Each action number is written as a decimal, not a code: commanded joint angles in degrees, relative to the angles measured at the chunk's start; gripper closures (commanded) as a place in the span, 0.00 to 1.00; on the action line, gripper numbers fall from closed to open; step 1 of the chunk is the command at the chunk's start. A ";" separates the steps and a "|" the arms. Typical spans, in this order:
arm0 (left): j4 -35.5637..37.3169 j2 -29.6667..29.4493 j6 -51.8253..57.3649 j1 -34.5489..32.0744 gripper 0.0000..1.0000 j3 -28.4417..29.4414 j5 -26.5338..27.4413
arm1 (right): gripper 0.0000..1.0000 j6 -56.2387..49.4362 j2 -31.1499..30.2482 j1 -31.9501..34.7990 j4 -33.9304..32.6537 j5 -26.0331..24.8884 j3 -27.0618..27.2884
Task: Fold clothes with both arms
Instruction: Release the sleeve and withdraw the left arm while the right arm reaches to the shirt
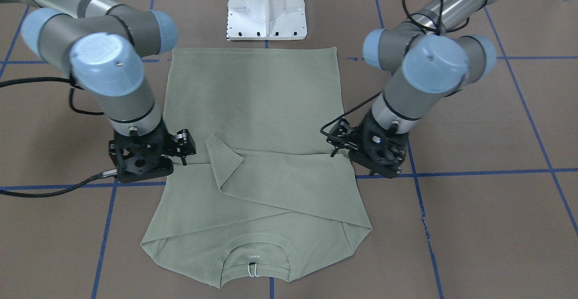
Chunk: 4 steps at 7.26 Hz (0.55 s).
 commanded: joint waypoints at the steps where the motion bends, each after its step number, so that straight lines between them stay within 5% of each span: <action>1: -0.62 4.90 9.27 -5.77 0.00 -0.23 -4.54 | 0.02 9.10 9.24 -7.78 0.05 -10.44 -9.18; 3: -0.71 5.09 9.48 -6.05 0.00 -0.49 -6.39 | 0.29 12.65 11.82 -11.83 0.14 -16.52 -13.88; 4: -0.80 5.35 9.13 -6.14 0.00 -1.10 -6.39 | 0.33 13.35 11.83 -13.07 0.14 -18.20 -14.67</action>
